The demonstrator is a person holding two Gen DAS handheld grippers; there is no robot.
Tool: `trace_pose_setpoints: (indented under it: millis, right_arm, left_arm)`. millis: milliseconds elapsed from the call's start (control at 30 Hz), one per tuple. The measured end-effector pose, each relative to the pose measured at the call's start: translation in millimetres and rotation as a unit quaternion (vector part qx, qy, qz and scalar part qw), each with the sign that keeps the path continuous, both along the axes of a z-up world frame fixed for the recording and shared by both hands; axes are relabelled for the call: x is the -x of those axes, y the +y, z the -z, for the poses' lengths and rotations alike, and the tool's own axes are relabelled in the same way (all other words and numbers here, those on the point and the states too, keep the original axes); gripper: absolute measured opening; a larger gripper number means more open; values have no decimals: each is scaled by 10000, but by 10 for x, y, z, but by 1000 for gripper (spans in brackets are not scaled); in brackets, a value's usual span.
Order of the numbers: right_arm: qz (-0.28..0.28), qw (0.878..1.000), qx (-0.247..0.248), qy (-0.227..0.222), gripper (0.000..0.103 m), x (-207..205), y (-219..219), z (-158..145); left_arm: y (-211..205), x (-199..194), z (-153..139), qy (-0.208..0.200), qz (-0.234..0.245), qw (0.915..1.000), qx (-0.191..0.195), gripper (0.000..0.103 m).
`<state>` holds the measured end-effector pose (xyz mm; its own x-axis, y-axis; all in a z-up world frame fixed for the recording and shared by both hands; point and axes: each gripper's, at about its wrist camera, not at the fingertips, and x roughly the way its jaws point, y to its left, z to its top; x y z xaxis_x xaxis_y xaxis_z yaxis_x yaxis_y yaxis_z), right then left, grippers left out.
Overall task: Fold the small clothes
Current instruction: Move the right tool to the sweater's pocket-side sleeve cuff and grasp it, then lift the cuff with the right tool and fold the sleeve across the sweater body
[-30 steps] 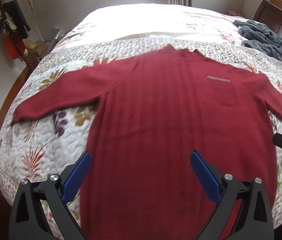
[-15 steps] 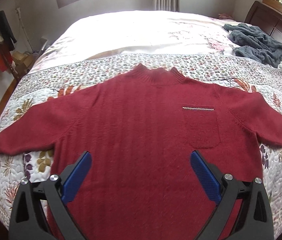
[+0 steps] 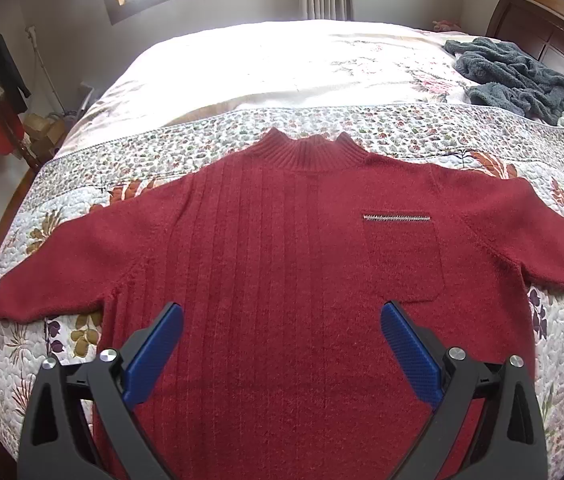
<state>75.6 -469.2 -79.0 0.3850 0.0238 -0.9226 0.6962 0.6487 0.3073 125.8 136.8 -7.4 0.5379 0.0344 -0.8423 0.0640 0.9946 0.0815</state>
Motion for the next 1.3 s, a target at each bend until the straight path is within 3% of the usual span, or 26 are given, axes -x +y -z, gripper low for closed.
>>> trace_pose_setpoints:
  millis: [133,267,367,433,567,700,900,1167,1300]
  right_arm:
    - [-210,9971,682,-276,9,16,94,-338]
    - [21,9903,1237,634,9,7,30,-263]
    - [86,9895,1084,955,9,-17,60,-50]
    - [104,9888,1174,914,9,-47,115,-46]
    - [-139,9836,1686,620,9,-167,414,-312]
    - [-946,9688,2277,260,9,-489,1057,-663]
    - [-2473,9332,2607,-108,9,-902,2348,-770]
    - [-3445,9083,2335,-423,9,-1223,3595,-682]
    - [-3714,9042,2043,-534,9,-1251,4019,-577]
  left_arm:
    - [99,30,18,24,-57,10000,15,99]
    - [239,68,28,26,-139,9999,-20,99]
    - [360,85,57,76,-237,9997,6,99]
    - [425,91,73,110,-285,9995,16,99]
    - [532,91,71,98,-314,9995,11,99]
    - [611,44,86,149,-363,9992,102,99]
    - [687,-23,127,235,-373,9987,241,99]
    - [751,-85,110,339,-285,9979,465,98]
    - [791,-86,83,311,-248,9978,527,98]
